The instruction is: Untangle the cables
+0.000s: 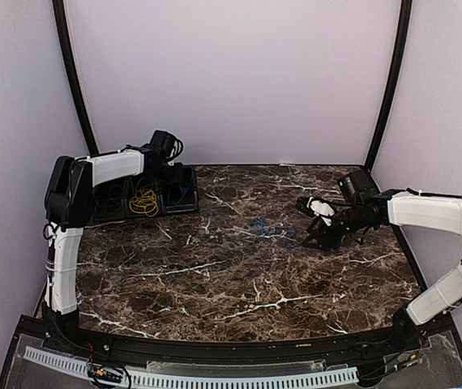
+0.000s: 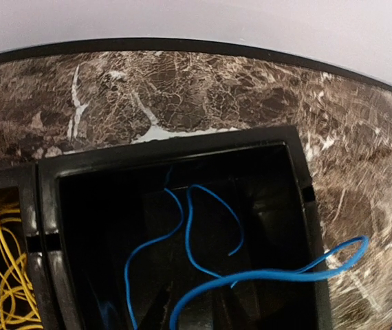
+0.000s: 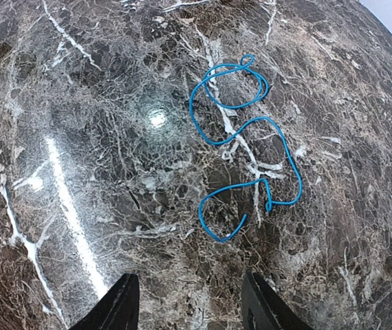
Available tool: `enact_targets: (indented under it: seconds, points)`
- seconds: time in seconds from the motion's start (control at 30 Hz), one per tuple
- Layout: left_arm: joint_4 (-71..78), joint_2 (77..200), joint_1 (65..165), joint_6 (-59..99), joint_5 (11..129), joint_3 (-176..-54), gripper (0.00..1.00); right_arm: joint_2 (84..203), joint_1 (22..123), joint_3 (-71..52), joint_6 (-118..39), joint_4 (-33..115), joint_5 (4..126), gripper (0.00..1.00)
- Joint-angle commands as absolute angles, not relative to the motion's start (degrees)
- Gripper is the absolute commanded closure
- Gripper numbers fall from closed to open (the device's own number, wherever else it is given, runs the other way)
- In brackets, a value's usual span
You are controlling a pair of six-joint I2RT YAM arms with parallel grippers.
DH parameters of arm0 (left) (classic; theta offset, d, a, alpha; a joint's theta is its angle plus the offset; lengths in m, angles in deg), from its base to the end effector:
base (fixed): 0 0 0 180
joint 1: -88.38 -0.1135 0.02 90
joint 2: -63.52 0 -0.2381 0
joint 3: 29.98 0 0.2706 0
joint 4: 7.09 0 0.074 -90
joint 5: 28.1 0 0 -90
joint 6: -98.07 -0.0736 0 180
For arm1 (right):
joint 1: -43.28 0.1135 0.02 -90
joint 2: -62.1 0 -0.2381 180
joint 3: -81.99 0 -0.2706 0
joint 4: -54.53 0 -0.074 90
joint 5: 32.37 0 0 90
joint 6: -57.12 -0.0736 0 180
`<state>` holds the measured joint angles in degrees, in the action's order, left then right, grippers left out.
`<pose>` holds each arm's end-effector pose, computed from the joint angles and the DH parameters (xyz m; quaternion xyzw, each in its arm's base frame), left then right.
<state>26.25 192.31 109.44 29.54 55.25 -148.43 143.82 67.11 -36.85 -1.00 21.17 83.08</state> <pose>0.5086 -0.1867 0.1489 -0.0261 0.9178 -0.0927 0.3852 0.2816 0.1589 0.1406 -0.4937 0.7881 0.1877 0.3160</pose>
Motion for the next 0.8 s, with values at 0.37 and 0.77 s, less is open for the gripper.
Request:
enact_targets:
  seconds: [0.37, 0.77]
  points:
    - [35.63, 178.60, 109.73, 24.46, 60.48, -146.36, 0.44, 145.22, 66.75, -36.10, -0.10, 20.73, 83.82, 0.47]
    - [28.19, 171.31, 115.23, 16.82, 65.92, -138.11, 0.44, 145.50, 66.72, -36.00, -0.75, 21.42, 82.82, 0.47]
